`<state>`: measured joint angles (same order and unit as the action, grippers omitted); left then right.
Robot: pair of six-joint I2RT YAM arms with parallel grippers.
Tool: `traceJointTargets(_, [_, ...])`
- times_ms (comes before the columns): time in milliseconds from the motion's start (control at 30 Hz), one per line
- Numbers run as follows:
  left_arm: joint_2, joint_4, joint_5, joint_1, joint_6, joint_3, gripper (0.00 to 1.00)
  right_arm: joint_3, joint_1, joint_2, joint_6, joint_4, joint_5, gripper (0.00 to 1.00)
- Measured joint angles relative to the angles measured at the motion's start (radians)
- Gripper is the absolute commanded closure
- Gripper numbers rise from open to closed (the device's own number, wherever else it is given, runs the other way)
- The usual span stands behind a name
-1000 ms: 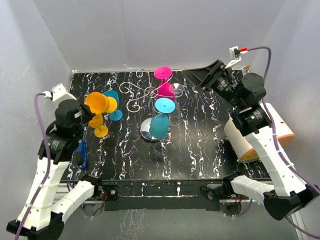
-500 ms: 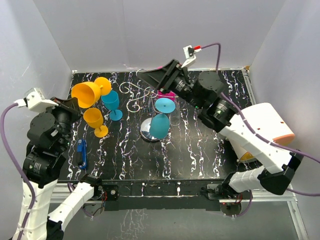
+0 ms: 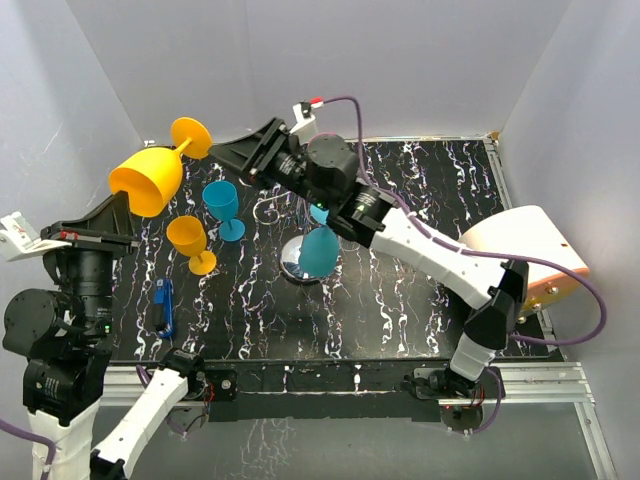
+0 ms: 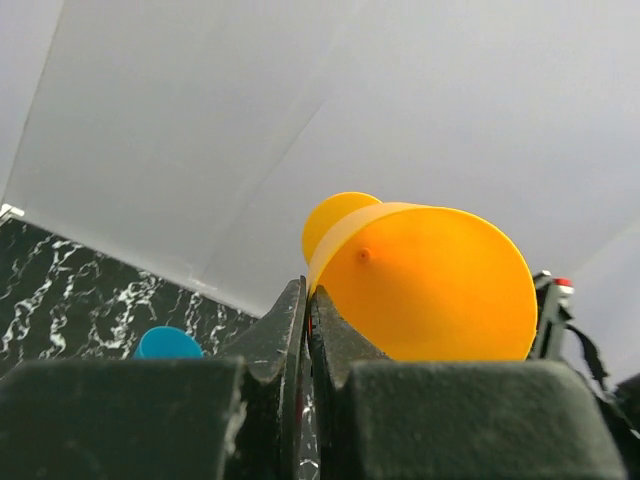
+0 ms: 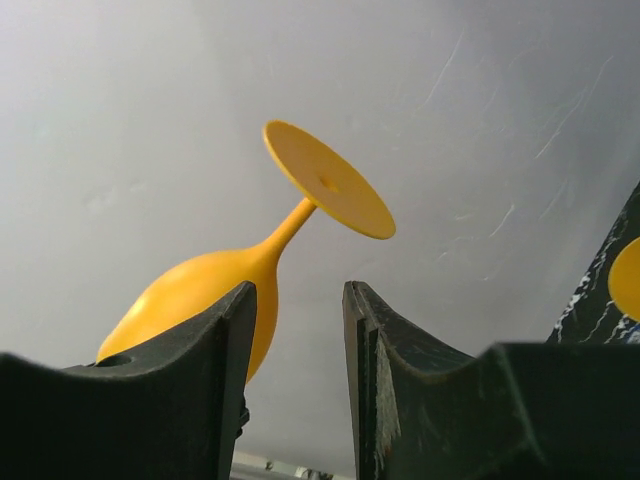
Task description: Place the wine glass upside down on the wine glass rack
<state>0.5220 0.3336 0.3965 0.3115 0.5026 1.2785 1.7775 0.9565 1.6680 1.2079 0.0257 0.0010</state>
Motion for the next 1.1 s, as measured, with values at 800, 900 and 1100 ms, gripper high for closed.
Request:
traceJointTargets(800, [-0.022, -0.188, -0.14, -0.002, -0.017, -0.095, 1.0, 0.104, 0.075, 0.063, 0.164, 0.036, 0.042, 0.69])
traceJointTargets(900, [-0.022, -0.198, -0.155, -0.002, -0.021, -0.095, 1.0, 0.108, 0.076, 0.063, 0.17, 0.034, 0.053, 0.69])
traceJointTargets(1100, [-0.022, -0.228, -0.19, -0.002, -0.023, -0.095, 1.0, 0.138, 0.075, 0.068, 0.178, 0.023, 0.065, 0.65])
